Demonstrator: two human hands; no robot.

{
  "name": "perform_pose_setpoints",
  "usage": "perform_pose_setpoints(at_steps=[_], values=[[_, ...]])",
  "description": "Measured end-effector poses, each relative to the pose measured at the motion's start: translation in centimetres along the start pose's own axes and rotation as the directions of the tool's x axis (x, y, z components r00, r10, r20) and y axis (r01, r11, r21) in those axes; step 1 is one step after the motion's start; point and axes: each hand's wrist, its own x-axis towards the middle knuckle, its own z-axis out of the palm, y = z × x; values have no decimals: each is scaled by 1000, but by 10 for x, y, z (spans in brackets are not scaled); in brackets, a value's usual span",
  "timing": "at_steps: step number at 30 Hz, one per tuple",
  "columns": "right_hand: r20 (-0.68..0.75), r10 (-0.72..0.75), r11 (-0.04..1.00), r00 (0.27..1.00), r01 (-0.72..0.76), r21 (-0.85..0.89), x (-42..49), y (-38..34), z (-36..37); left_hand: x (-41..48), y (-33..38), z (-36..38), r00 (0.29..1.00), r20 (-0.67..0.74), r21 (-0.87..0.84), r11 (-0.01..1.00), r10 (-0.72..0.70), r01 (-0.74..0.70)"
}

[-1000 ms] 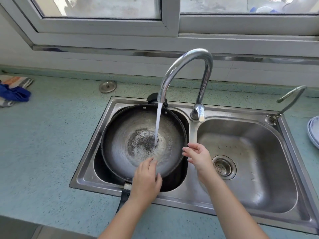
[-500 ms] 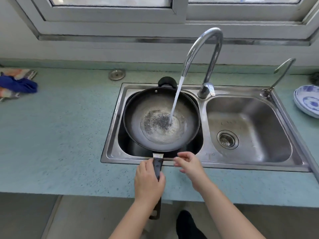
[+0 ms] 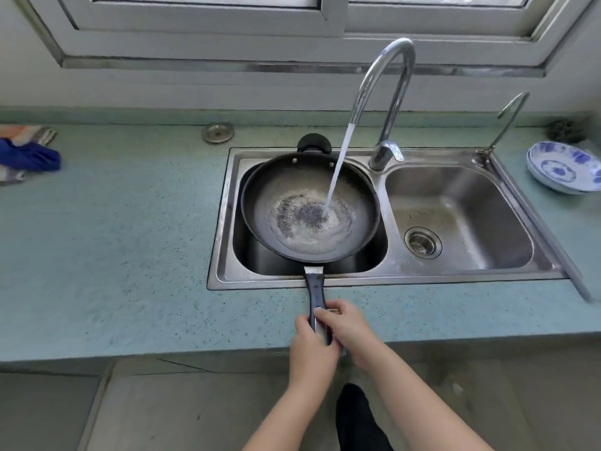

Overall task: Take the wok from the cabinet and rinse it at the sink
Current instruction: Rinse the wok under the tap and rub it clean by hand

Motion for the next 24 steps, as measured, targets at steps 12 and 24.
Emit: perform_pose_setpoints(at_steps=[12,24], values=[[73,37,993,997,-45,111,-2,-1,3,9,4,4,997,-73,17,1000,-19,21],[18,3,1000,1000,-3,2,-3,-5,7,11,-3,-7,993,117,-303,951,-32,66]])
